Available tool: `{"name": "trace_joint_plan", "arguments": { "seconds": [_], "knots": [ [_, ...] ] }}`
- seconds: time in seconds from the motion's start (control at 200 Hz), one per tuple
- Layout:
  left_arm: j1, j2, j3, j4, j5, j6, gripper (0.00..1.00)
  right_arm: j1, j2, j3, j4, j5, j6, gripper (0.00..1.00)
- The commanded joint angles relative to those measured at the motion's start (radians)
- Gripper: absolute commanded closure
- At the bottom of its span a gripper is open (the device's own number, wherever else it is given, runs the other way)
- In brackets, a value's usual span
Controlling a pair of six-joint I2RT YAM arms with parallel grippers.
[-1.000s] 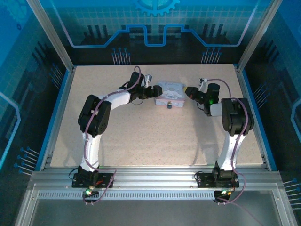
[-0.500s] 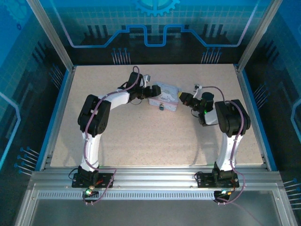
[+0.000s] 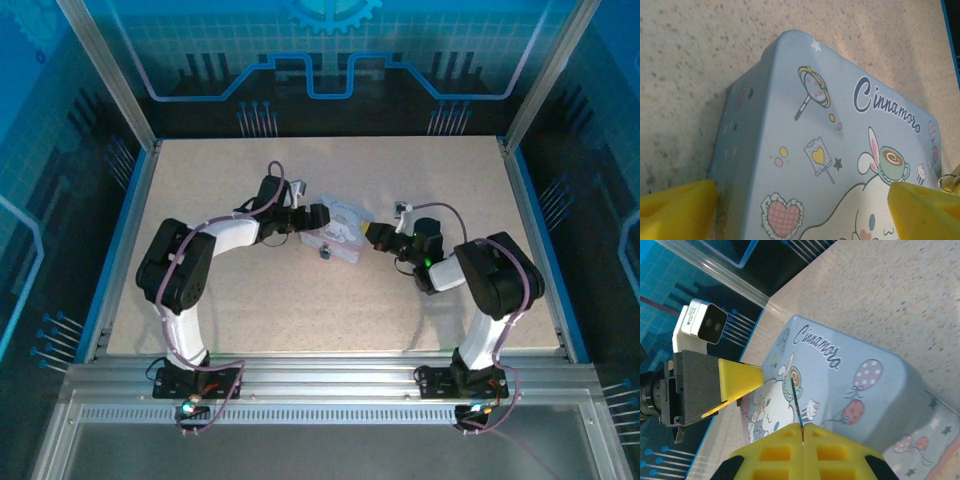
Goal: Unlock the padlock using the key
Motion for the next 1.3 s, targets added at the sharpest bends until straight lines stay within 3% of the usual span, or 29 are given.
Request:
{"name": "trace_joint_plan", "arguments": {
  "seconds": [0.0,0.1,0.3,0.4,0.53,0.67,0.85,1.035,1.296],
  "knots": [
    [-0.027,-0.07,-0.012,-0.019,0.009,0.028,0.08,0.021,-0.069,-0.012,-0.102,-0.001,-0.046,1.0],
    [0.01,-0.108,-0.004,-0.06,-0.008,0.055,0.01,0.003,-0.114,0.006,-0.171,-0.014,-0.07,1.0],
    [0.065,-0.26,-0.112,-0.079,-0.061,0.123,0.01,0.014,-0.172,0.073,-0.295,-0.052,-0.12,1.0],
    [0.063,-0.34,-0.226,-0.019,-0.001,0.143,0.02,0.05,-0.173,0.114,-0.365,-0.045,-0.149,1.0],
    [0.031,-0.419,-0.381,0.106,0.062,0.13,0.04,0.075,-0.148,0.145,-0.391,-0.017,-0.134,1.0],
    [-0.059,-0.449,-0.465,0.177,0.02,0.125,0.05,0.098,-0.113,0.192,-0.457,0.016,-0.116,1.0],
    [-0.156,-0.367,-0.487,0.314,-0.054,0.115,0.06,0.125,-0.086,0.23,-0.519,0.058,-0.134,1.0],
    [-0.182,-0.221,-0.461,0.445,-0.101,0.111,0.09,0.129,-0.061,0.24,-0.54,0.074,-0.135,1.0],
    [-0.206,-0.118,-0.418,0.478,-0.117,0.109,0.11,0.134,-0.042,0.239,-0.558,0.075,-0.14,1.0]
  ]
}}
